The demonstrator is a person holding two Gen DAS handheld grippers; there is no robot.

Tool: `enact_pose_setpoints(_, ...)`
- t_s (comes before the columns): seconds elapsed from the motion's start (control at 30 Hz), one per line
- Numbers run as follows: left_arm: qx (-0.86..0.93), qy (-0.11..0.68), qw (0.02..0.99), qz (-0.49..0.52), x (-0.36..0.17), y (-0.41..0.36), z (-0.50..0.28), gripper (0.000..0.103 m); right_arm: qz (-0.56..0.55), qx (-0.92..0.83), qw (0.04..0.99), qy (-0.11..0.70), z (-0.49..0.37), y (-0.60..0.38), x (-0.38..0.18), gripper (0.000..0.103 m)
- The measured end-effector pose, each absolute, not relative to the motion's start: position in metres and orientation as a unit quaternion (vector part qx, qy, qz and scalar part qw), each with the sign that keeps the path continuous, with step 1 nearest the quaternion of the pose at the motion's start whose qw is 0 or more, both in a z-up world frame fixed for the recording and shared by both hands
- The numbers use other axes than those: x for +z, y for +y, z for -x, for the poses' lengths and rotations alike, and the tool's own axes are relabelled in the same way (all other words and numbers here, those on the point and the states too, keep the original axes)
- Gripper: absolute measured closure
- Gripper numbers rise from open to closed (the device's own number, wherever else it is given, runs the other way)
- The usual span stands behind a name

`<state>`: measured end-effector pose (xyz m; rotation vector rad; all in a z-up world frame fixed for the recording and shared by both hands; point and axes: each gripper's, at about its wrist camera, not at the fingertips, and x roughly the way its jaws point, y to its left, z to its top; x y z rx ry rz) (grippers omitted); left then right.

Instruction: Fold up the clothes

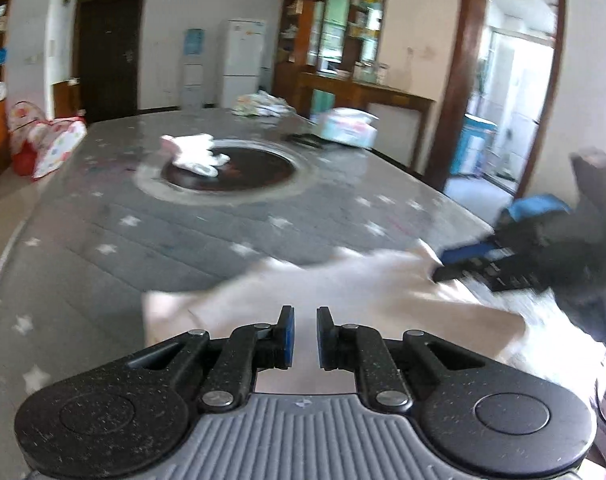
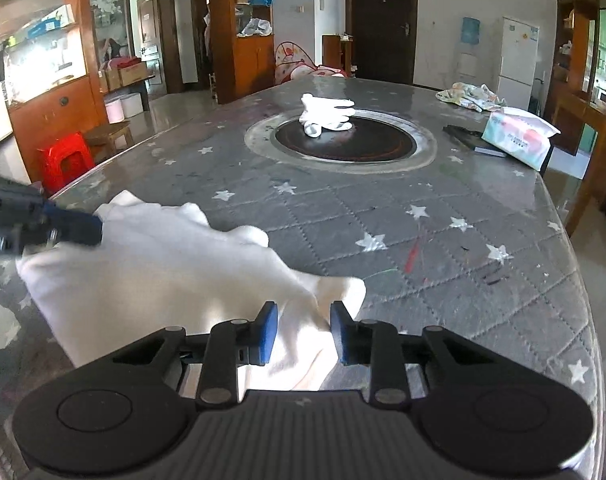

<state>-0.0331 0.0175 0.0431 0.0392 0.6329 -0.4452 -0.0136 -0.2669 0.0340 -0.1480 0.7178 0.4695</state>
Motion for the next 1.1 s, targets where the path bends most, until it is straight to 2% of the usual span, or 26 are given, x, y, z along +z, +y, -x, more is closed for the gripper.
enact_pose_setpoints(0.27, -0.253, 0.315, 0.915, -0.026, 0.033, -0.006, 0.065, 0.087, 0.05, 0.223, 0.905, 0.359, 0.017, -0.276, 0.028, 0.077)
enact_pose_setpoints(0.37, -0.249, 0.311, 0.916, -0.044, 0.03, -0.01, 0.069, 0.084, 0.048, 0.224, 0.906, 0.355, 0.015, -0.273, 0.025, 0.089)
enact_pose_setpoints(0.4, -0.248, 0.31, 0.916, -0.049, 0.029, -0.011, 0.07, 0.083, 0.05, 0.224, 0.907, 0.353, 0.015, -0.272, 0.024, 0.096)
enact_pose_setpoints(0.5, -0.244, 0.307, 0.917, -0.067, 0.027, -0.014, 0.073, 0.079, 0.065, 0.218, 0.914, 0.337, 0.018, -0.27, 0.032, 0.099)
enact_pose_setpoints(0.67, -0.246, 0.303, 0.918, -0.076, 0.023, -0.013, 0.075, 0.077, 0.094, 0.205, 0.925, 0.307, 0.024, -0.27, 0.048, 0.099)
enact_pose_setpoints(0.8, -0.244, 0.3, 0.919, -0.077, 0.022, -0.013, 0.075, 0.076, 0.113, 0.2, 0.916, 0.33, 0.014, -0.266, 0.028, 0.099)
enact_pose_setpoints(0.87, -0.244, 0.3, 0.919, -0.08, 0.023, -0.014, 0.075, 0.075, 0.12, 0.2, 0.914, 0.333, 0.013, -0.264, 0.022, 0.097)
enact_pose_setpoints(0.9, -0.244, 0.3, 0.919, -0.08, 0.023, -0.014, 0.075, 0.074, 0.121, 0.201, 0.914, 0.331, 0.015, -0.265, 0.023, 0.093)
enact_pose_setpoints(0.93, -0.244, 0.3, 0.919, -0.08, 0.023, -0.014, 0.075, 0.074, 0.119, 0.201, 0.915, 0.328, 0.018, -0.266, 0.028, 0.09)
enact_pose_setpoints(1.1, -0.241, 0.299, 0.92, -0.078, 0.023, -0.014, 0.076, 0.072, 0.11, 0.226, 0.915, 0.315, 0.039, -0.27, 0.054, 0.09)
